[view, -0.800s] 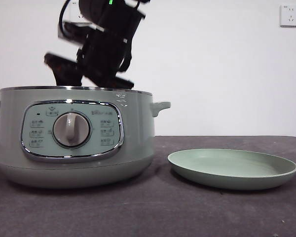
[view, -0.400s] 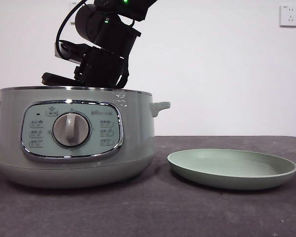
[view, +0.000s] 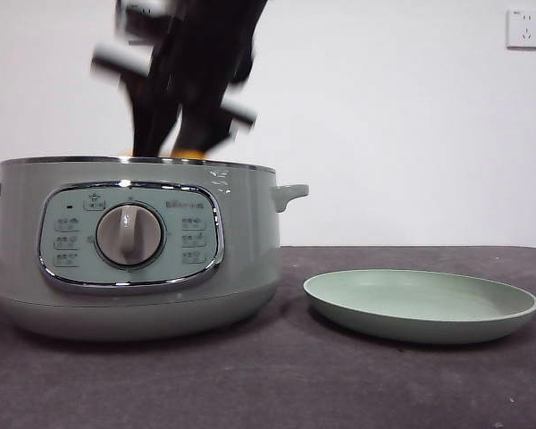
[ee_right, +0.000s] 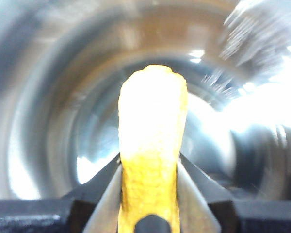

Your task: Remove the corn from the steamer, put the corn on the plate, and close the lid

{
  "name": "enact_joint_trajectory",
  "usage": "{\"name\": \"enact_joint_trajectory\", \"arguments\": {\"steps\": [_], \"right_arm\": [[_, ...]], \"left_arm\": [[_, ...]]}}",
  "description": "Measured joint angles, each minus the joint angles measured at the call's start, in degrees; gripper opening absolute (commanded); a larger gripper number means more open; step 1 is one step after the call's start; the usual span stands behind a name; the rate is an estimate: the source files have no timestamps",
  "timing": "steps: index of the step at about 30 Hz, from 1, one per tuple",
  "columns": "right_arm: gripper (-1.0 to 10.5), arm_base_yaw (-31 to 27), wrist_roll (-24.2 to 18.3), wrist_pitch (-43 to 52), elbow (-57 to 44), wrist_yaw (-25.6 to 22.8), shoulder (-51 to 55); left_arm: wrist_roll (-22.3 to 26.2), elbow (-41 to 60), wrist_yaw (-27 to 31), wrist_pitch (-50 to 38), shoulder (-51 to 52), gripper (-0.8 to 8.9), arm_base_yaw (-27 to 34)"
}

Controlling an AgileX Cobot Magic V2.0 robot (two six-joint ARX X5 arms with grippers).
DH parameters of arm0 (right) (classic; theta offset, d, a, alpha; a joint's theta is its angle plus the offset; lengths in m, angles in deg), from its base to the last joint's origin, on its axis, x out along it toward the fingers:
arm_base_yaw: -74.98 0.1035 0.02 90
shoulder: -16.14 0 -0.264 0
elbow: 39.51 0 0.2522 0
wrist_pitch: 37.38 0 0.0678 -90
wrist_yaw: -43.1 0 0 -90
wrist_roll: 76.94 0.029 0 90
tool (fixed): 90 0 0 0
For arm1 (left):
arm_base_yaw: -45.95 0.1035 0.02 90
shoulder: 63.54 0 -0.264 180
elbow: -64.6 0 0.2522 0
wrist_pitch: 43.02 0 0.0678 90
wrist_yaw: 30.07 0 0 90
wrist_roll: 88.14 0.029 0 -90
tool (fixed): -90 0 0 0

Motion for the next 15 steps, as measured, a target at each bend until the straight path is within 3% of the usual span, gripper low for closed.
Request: {"name": "enact_joint_trajectory", "arguments": {"steps": [7,12,15], "right_arm": [[-0.2,-3.1,0.0,-11.1,0.6,-0.5,8.5],[-0.2,-6.6,0.0,-21.3,0.6,-6.6,11.5],[-0.2,-9.9,0.1,-26.6,0.6,-7.3,12.2]], "left_arm": [[0.0,0.0,-1.6,-2.4,-7.3,-0.09,0.0],[-0.1,0.0,-6.4,-6.5,-11.6,-0.09,0.0],[-0.3,0.0,-9.1,-9.1,-13.8,-0.09,0.0]]}}
